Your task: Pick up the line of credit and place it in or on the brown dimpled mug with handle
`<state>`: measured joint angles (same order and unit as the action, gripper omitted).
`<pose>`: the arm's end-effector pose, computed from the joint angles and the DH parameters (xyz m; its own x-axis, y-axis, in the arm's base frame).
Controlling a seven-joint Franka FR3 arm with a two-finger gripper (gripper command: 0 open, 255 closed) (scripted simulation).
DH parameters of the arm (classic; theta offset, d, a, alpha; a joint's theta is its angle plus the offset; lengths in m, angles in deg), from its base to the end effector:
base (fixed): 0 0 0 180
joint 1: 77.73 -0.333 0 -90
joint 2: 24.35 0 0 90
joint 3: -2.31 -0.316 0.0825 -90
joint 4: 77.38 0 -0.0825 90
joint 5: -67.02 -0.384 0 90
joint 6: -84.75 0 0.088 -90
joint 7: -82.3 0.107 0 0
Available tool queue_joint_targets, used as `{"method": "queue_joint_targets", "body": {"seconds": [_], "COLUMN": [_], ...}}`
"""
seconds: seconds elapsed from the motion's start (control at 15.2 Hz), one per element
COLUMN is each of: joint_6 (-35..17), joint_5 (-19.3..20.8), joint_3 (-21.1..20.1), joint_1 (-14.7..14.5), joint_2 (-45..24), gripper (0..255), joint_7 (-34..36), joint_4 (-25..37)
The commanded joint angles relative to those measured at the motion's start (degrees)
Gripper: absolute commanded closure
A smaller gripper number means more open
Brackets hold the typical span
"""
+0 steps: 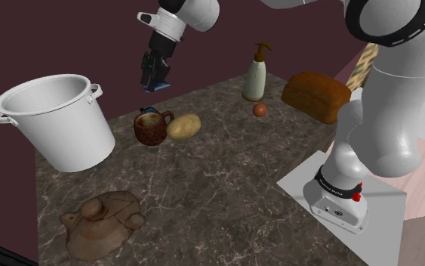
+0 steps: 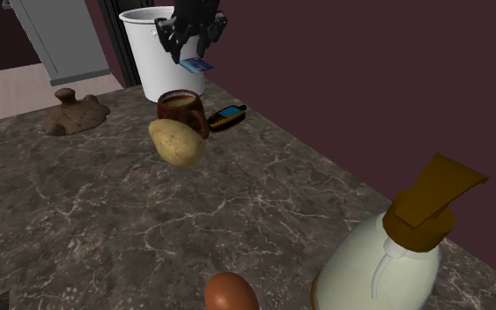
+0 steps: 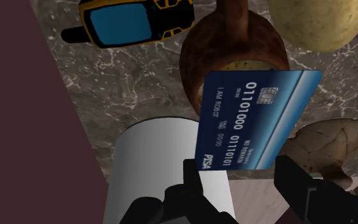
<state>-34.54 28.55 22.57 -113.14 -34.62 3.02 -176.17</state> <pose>0.6005 0.2096 0.5071 0.1571 0.8196 0.5510 0.9816 -0.1907 0.0037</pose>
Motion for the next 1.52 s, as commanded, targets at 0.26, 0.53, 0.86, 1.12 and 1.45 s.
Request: {"method": "queue_joint_targets", "body": {"seconds": [0.26,0.53,0.86,1.12,1.45], "joint_6": [-5.0,-7.2,-9.8,-11.7,-12.0], "joint_5": [0.0,-1.3,-3.3,-4.9,-5.2], "joint_3": [-2.0,-2.3,-2.7,-3.1,-3.2], "joint_1": [-3.1,-3.1,-3.0,-2.8,-2.8], "joint_2": [0.0,-0.8,-2.1,-3.2,-3.4], "gripper": [255,255,255,255,255], "joint_7": [2.8,0.9,-1.5,-3.5,-3.8], "joint_4": [-2.6,-4.5,-6.5,-7.8,-8.0]}}
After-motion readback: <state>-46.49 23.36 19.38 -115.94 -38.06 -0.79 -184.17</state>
